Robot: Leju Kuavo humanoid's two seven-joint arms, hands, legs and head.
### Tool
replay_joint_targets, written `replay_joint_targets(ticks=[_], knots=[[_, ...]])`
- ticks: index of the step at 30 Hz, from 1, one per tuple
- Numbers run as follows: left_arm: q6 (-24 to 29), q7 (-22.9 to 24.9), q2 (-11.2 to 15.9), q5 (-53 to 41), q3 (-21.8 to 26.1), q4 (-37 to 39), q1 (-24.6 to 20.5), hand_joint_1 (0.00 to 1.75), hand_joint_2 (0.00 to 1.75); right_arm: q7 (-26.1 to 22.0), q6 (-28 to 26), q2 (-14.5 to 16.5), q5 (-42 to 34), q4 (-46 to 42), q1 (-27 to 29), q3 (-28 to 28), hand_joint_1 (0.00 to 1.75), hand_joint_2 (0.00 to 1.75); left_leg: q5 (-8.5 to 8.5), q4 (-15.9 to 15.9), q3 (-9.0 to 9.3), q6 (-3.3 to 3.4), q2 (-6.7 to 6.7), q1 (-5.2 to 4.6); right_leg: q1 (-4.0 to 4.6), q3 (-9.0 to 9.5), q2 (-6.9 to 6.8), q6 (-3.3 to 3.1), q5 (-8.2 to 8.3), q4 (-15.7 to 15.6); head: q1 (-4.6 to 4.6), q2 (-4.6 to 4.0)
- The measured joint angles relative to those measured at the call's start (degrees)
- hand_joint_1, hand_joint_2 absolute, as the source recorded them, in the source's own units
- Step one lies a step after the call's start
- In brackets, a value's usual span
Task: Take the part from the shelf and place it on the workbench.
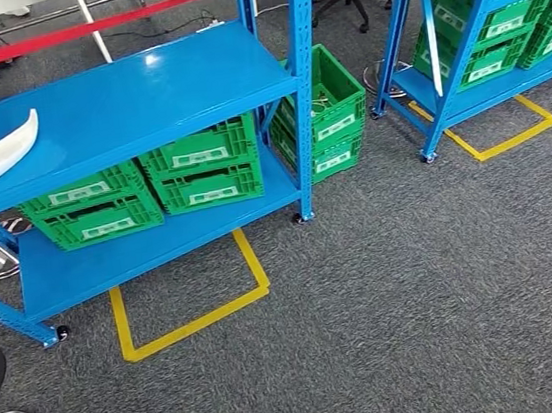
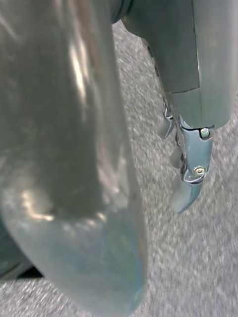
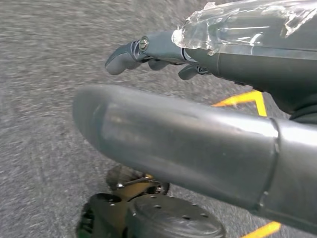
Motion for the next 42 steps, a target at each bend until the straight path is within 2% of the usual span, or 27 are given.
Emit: replay_joint_targets(ticks=[1,3,4,5,6,7,9,11,13,15,16,18,20,21,22,24,26,29,30,32,33,35,36,37,39,40,42], knots=[[0.2,-0.1,0.1,0.0,0.0,0.2,-0.1,0.0,0.0,-0.1,0.1,0.0,0.1,0.0,0.0,0.0,0.0,0.0,0.08,-0.1,0.15,0.28,-0.61,0.21,-0.09,-0.76,1.54,0.3,-1.29,2.0,0.12,0.0],[0.7,-0.3,0.2,-0.1,-0.1,0.8,-0.5,0.0,0.0,-0.1,0.3,0.0,0.5,0.0,0.2,0.0,0.0,0.0,0.04,-0.2,0.19,0.68,-2.03,0.35,-0.34,-4.52,4.52,0.67,-4.84,9.3,0.38,0.0],[1.0,-0.4,0.3,0.0,-0.1,1.1,-0.8,0.0,0.0,-0.1,0.4,0.0,0.7,0.0,0.3,0.0,0.0,0.0,0.01,-0.1,0.21,0.79,-2.86,0.36,-0.42,-6.72,5.09,0.77,-6.07,12.9,0.38,0.0],[1.2,-0.3,0.2,0.2,-0.1,1.4,-1.0,0.0,0.0,-0.1,0.4,0.0,1.1,0.0,0.3,0.0,0.0,0.0,-0.04,-0.1,0.28,0.82,-3.69,0.37,-0.45,-8.33,5.34,0.82,-6.23,15.1,0.38,0.0],[1.3,0.1,0.1,0.7,-0.2,1.5,-1.1,0.0,0.0,-0.1,0.5,0.0,1.6,0.0,0.2,0.0,0.0,0.0,-0.08,-0.1,0.4,0.81,-4.5,0.38,-0.49,-8.95,5.47,0.83,-5.09,14.9,0.38,0.0],[1.1,1.1,-0.3,1.6,-0.3,1.3,-1.2,0.0,0.0,-0.1,0.6,0.0,2.2,0.0,0.1,0.0,0.0,0.0,-0.14,-0.1,0.55,0.74,-5.31,0.42,-0.57,-8.55,5.72,0.84,-2.97,12.7,0.38,0.0],[-0.4,4.9,-1.6,4.8,-1.3,-0.9,-1.0,0.0,0.0,-0.2,1.0,0.0,3.5,0.0,-0.1,-0.2,0.0,0.0,-0.27,0.0,0.8,0.39,-6.94,0.4,-0.96,-6.06,8.01,0.94,1.77,5.3,0.39,0.0],[-2.0,10.0,-2.7,10.4,-3.8,-4.8,-0.6,0.0,0.0,-0.5,1.5,0.0,4.8,0.2,-0.3,-0.4,0.0,0.0,-0.25,0.1,0.72,-0.18,-8.25,0.31,-1.2,-4.57,9.8,0.63,3.89,0.9,0.31,0.0],[-1.7,14.6,-2.7,18.4,-8.0,-8.2,-0.1,0.0,0.0,-0.8,2.1,0.0,6.2,0.3,-0.5,-0.6,0.0,0.0,0.07,-0.1,0.49,-0.83,-9.26,0.43,-1.03,-4.36,9.1,-0.28,4.13,0.5,0.25,0.0],[0.5,18.8,-1.6,28.3,-13.8,-10.9,0.4,0.0,0.0,-1.1,2.7,0.0,7.8,0.3,-0.9,-0.8,0.0,0.0,-0.35,0.5,0.04,-1.46,-8.05,0.46,-1.02,-4.03,7.93,-1.16,4.48,0.2,0.08,0.0],[2.2,20.6,-0.7,33.6,-17.1,-12.1,0.3,0.0,0.0,-1.3,3.0,0.0,8.6,0.4,-1.1,-1.0,0.0,0.0,-1.46,2.2,-0.75,-1.76,-6.57,0.39,-1.08,-3.93,7.21,-1.5,4.65,0.1,-0.19,0.0],[5.8,23.4,1.6,43.5,-24.8,-14.2,-0.3,0.0,0.0,-1.7,3.1,0.0,9.8,0.7,-1.2,-1.3,0.0,0.0,-5.17,8.7,-3.84,-2.24,-3.55,0.31,-0.98,-3.96,5.56,-1.81,4.72,0.1,-0.73,0.0],[8.2,24.9,3.9,49.6,-31.7,-15.7,-1.0,0.0,0.0,-2.0,2.8,0.0,10.5,1.1,-1.4,-1.7,0.0,0.0,-7.65,15.3,-6.86,-2.43,-2.76,0.39,-0.91,-4.03,3.7,-1.93,4.62,0.1,-0.8,0.0],[8.8,25.3,4.9,51.1,-34.5,-16.2,-1.2,0.0,0.0,-2.1,2.7,0.0,10.7,1.2,-1.6,-1.8,0.0,0.0,-7.44,16.1,-7.12,-2.41,-2.68,0.4,-0.9,-4.06,2.93,-1.96,4.56,0.1,-0.81,0.0],[9.2,25.6,5.7,52.0,-36.9,-16.7,-1.2,0.0,0.0,-2.1,2.7,0.0,10.8,1.3,-1.8,-1.9,0.0,0.0,-6.18,14.7,-6.17,-2.29,-2.57,0.39,-0.89,-4.06,2.31,-1.96,4.47,0.1,-0.81,0.0],[10.0,25.7,7.0,53.3,-40.5,-17.6,-1.0,0.0,0.0,-2.2,2.7,0.0,10.9,1.5,-2.0,-2.0,0.0,0.0,-2.69,7.3,-1.92,-1.86,-1.95,0.3,-0.83,-3.84,1.56,-1.76,4.25,0.1,-0.81,0.0],[10.7,25.8,8.1,55.6,-43.5,-18.3,-1.2,0.0,0.0,-2.3,3.0,0.0,10.8,1.6,-2.2,-2.1,0.0,0.0,-1.16,1.1,1.45,-1.43,-1.21,0.13,-0.54,-3.83,1.1,-1.26,3.93,0.1,-0.74,0.0],[12.3,25.9,10.6,62.5,-48.9,-18.8,-2.2,0.0,0.0,-2.7,3.9,-0.1,10.2,1.9,-2.7,-2.3,0.0,0.0,-1.31,-0.7,2.13,-0.73,-1.21,0.09,-0.36,-3.71,0.75,-0.38,3.81,-0.3,-0.67,0.0],[12.8,26.0,11.6,64.9,-50.7,-18.8,-2.9,0.0,0.0,-3.0,4.0,-0.2,9.9,2.1,-2.9,-2.2,0.0,0.0,-1.24,-1.0,2.27,-0.46,-1.37,0.21,-0.38,-3.69,1.26,-0.04,3.6,0.0,-0.62,-0.01],[13.5,26.3,13.3,68.5,-53.9,-18.8,-5.0,0.0,0.0,-3.2,3.8,-0.6,9.3,2.7,-3.1,-1.9,0.0,0.0,-1.07,-1.4,2.66,0.1,-1.78,0.54,-0.48,-5.21,3.28,0.51,1.69,3.5,-0.3,-0.02],[13.8,26.6,13.9,69.8,-55.2,-18.8,-6.1,0.0,0.0,-3.2,3.6,-0.9,8.7,3.1,-3.2,-1.7,0.0,0.0,-1.14,-1.4,2.72,0.3,-1.98,0.54,-0.55,-7.07,4.44,0.69,0.1,7.1,-0.08,-0.02],[14.1,27.5,15.1,72.2,-57.8,-18.7,-8.3,0.0,0.0,-2.9,2.6,-1.9,7.1,4.4,-3.2,-0.6,0.0,0.0,-1.35,-1.4,2.87,0.59,-2.56,0.48,-0.61,-11.6,5.36,0.89,-2.25,14.6,0.15,-0.02],[14.2,27.8,15.5,73.1,-58.9,-18.7,-9.3,0.0,0.0,-2.7,2.0,-2.6,6.0,5.0,-3.2,0.2,0.0,0.0,-1.51,-1.3,3.06,0.64,-2.82,0.45,-0.59,-13.0,5.47,0.94,-1.9,16.2,0.18,-0.02],[14.2,28.2,16.0,73.8,-59.9,-18.6,-10.2,0.0,0.0,-2.3,1.1,-3.3,4.5,5.6,-3.2,1.2,0.0,0.0,-1.71,-1.3,3.36,0.63,-3.09,0.44,-0.59,-13.27,5.5,0.94,-0.31,15.4,0.21,-0.02],[14.1,28.8,16.6,75.1,-61.3,-18.3,-12.6,0.0,0.0,-1.4,-1.4,-5.3,0.6,7.0,-3.4,4.2,0.0,0.0,-2.26,-1.3,4.13,0.36,-3.52,0.48,-0.67,-10.84,5.53,0.86,4.87,8.2,0.22,-0.02],[13.9,29.1,16.9,75.7,-61.9,-18.0,-14.0,0.0,0.0,-0.8,-3.1,-6.5,-2.0,7.9,-3.7,6.4,0.0,0.0,-2.61,-1.2,4.39,0.11,-3.71,0.41,-0.7,-9.17,5.64,0.69,6.6,4.4,0.23,-0.02],[13.6,29.6,17.5,76.7,-62.7,-17.1,-16.9,0.0,0.0,0.4,-6.5,-9.1,-7.3,9.5,-4.1,11.2,0.0,0.0,-3.03,-1.2,4.52,-0.41,-3.91,0.28,-0.64,-7.39,5.83,0.11,7.62,0.5,0.15,-0.02]])
